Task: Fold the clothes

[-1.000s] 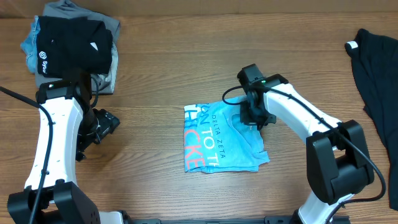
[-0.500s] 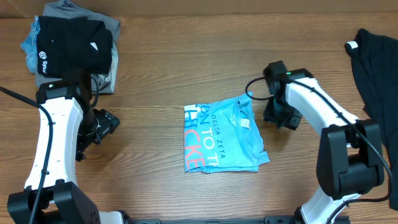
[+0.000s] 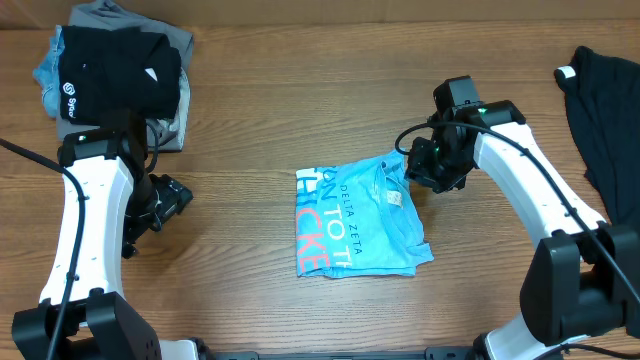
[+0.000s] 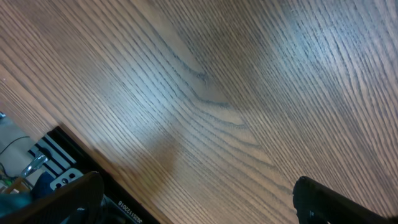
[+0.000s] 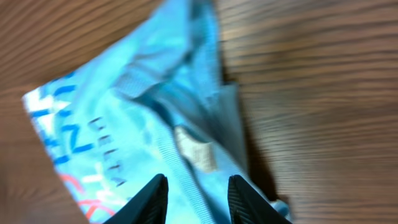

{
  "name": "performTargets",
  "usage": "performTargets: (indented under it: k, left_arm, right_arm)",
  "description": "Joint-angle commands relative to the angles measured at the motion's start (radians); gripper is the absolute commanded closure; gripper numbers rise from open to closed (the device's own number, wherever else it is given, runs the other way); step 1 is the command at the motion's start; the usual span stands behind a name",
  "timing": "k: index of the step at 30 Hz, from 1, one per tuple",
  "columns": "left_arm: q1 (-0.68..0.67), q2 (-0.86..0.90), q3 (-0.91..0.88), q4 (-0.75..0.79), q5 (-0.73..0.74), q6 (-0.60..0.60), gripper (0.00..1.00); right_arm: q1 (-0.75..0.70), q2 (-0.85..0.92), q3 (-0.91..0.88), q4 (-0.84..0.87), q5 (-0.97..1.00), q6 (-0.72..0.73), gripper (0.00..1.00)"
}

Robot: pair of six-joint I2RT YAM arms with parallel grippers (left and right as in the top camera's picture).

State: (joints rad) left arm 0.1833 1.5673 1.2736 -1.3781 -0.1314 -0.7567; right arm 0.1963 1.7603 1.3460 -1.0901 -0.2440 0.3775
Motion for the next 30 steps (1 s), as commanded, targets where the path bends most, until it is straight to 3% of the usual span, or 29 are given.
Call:
performTargets:
  k: [1,5,10,17,26,30]
  left_arm:
    - [-0.001,0.002,-0.004,0.008,0.011,0.008,0.00]
    - [-0.001,0.002,-0.004,0.022,0.037,0.008,0.00]
    - [-0.001,0.002,-0.004,0.021,0.047,0.009,0.00]
    - [-0.001,0.002,-0.004,0.016,0.047,0.012,0.00]
    - [-0.001,0.002,-0.004,0.018,0.047,0.020,0.00]
    - [-0.001,0.002,-0.004,0.018,0.047,0.020,0.00]
  right_arm:
    - [0.044,-0.026,0.018,0.022,-0.099,-0.047,0.61]
    - [0.128,-0.020,-0.005,0.080,-0.071,-0.079,0.46]
    - [0.201,0.031,-0.005,0.132,0.038,-0.017,0.38]
    - [0.198,0.114,-0.005,0.179,0.158,0.042,0.38]
    - [0.180,0.135,-0.005,0.178,0.157,0.042,0.38]
    - [0.180,0.190,-0.005,0.183,0.154,0.064,0.43]
